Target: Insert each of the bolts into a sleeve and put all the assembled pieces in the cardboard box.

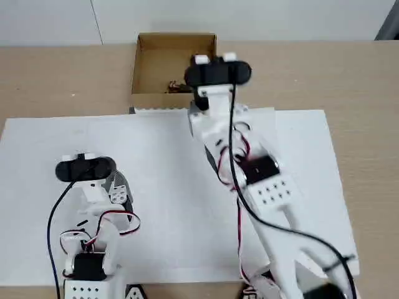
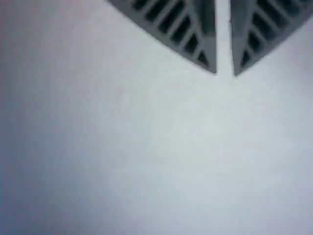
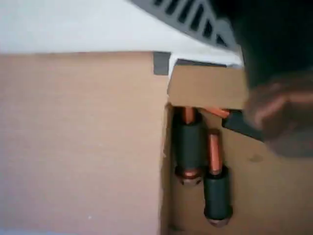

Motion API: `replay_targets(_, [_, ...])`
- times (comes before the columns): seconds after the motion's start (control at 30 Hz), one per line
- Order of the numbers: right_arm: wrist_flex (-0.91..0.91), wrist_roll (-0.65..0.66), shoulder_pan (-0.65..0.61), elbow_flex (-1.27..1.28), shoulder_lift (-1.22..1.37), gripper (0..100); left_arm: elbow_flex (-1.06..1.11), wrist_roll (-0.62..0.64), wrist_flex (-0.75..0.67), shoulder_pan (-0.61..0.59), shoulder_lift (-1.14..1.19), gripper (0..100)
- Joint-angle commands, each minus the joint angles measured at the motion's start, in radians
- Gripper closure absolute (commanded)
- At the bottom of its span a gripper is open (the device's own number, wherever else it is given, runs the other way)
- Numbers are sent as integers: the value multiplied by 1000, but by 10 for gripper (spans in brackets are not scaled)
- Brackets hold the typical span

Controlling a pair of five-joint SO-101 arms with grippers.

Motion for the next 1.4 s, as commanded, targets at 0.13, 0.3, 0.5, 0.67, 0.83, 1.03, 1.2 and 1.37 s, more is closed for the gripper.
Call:
replay_targets(0.13, [-33, -3, -1, -278, 173, 995, -4, -141, 6, 121, -11, 994])
replay_targets(0.3, [-30, 3, -1, -410, 265, 995, -4, -189, 6, 166, -11, 994])
replay_targets(0.5, [-31, 97, -1, -479, 348, 995, -4, -187, 6, 166, -11, 994])
replay_targets(0.67, [-38, 133, -2, -489, 364, 995, -4, -187, 6, 166, -11, 994])
replay_targets(0.83, [-139, 270, 4, -489, 438, 995, -4, -187, 6, 166, -11, 994])
replay_targets(1.03, [-297, 384, -1, -491, 555, 995, -4, -187, 6, 166, -11, 994])
replay_targets(1.2, [-469, 476, 2, -491, 670, 995, -4, -187, 6, 166, -11, 994])
replay_targets(1.37, [-581, 514, -8, -491, 763, 991, -4, -187, 6, 166, -11, 994])
